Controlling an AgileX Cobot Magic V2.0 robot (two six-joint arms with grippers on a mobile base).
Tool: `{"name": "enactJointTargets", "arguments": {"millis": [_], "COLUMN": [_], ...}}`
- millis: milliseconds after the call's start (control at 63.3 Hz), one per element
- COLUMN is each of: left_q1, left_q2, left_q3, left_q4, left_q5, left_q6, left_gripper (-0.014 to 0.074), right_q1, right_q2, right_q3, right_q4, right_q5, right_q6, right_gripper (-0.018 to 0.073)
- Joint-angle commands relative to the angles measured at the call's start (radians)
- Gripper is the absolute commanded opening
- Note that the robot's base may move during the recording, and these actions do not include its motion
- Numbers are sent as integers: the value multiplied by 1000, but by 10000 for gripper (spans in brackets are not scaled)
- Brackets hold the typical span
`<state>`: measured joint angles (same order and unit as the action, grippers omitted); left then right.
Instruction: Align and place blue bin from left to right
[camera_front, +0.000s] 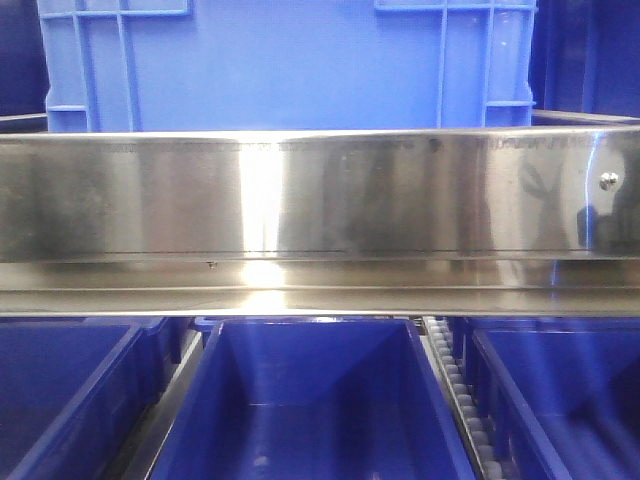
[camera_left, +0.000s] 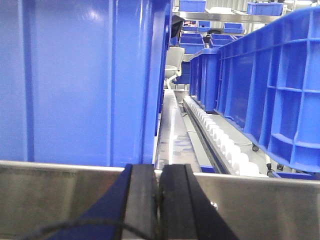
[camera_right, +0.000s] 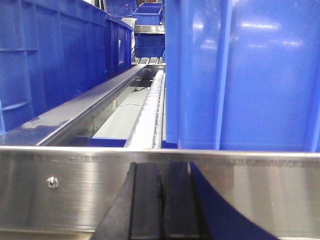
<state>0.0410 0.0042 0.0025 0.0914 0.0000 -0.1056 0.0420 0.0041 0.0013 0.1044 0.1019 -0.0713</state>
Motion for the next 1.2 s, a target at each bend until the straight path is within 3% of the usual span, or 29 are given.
{"name": "enactJointTargets", "arguments": {"millis": [0, 316, 490, 632, 726, 869, 1074, 1184], "left_q1": [-1, -1, -1, -1, -1, -1, -7, -27], "left_q2": [-4, -4, -4, -4, 19, 143, 329, 432], "left_q3": [-3, -3, -3, -148, -291, -510, -700, -794], "left_q4": [1, -1, -42, -10, 34, 33, 29, 29], "left_q5": [-29, -48, -131, -8, 133, 331, 371, 433], "left_q6": [1, 1, 1, 1, 1, 1, 1, 55], "left_gripper": [1, 1, 1, 16, 85, 265, 459, 510], "right_q1": [1, 1, 1, 1, 1, 1, 1, 1], "right_q2": [-4, -4, -4, -4, 4, 105, 277, 363], "right_q3": [-1, -1, -1, -164, -293, -492, -637, -698], "right_q4": [-7, -7, 8, 8, 10, 13, 13, 15], "right_q5": [-27, -97, -191, 5, 142, 216, 207, 244], "right_q6": [-1, -1, -1, -1, -1, -1, -1, -1], "right_gripper": [-79, -79, -79, -79, -67, 133, 494, 559]}}
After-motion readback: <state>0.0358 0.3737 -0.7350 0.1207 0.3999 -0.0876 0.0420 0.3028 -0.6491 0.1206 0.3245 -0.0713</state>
